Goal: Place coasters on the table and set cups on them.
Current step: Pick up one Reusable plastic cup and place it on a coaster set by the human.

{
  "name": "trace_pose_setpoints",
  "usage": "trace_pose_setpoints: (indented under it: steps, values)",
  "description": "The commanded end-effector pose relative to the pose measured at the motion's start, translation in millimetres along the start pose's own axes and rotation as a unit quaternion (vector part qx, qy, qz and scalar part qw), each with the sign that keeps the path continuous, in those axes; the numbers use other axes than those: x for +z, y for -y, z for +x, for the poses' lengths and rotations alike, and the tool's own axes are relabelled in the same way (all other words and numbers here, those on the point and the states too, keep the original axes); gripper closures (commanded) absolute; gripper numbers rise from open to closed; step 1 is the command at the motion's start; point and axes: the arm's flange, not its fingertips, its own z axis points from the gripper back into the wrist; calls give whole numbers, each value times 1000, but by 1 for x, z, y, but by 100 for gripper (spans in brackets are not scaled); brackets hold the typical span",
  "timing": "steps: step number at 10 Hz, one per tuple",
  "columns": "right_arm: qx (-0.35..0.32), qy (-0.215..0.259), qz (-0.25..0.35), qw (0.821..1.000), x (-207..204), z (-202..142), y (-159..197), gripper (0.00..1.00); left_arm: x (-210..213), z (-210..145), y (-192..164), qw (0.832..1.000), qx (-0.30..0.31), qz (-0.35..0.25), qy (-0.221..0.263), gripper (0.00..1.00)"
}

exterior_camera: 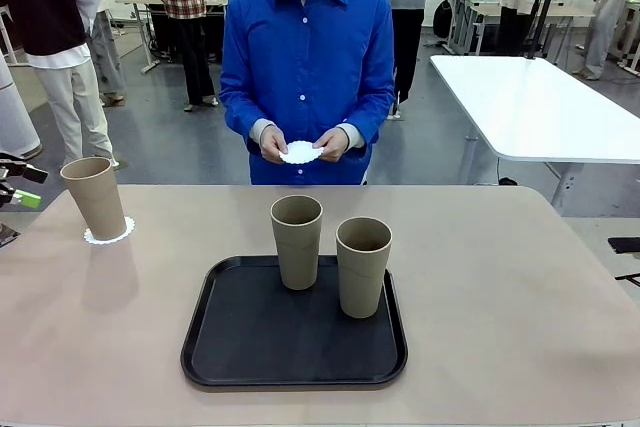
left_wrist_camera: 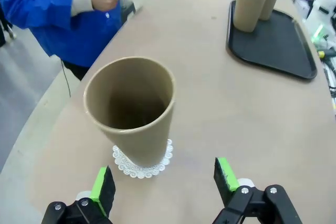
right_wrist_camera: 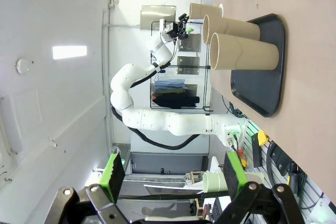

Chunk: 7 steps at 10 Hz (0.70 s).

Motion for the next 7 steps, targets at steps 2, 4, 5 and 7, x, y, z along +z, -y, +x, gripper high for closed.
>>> trace_pose_setpoints:
  steps: [2,4,5,7]
  values:
    - [3,1,6,1000,0,1,-1,0,11,62,50,994,-1,22,-109,0]
    - [3,1,6,1000,0,1,-1,0,22,99,76,986,0,34,-165,0]
    - [3,1,6,1000,0,1,-1,0,27,111,86,979,1,46,-197,0]
    - [3,1,6,1000,0,1,-1,0,28,129,101,968,12,42,-248,0]
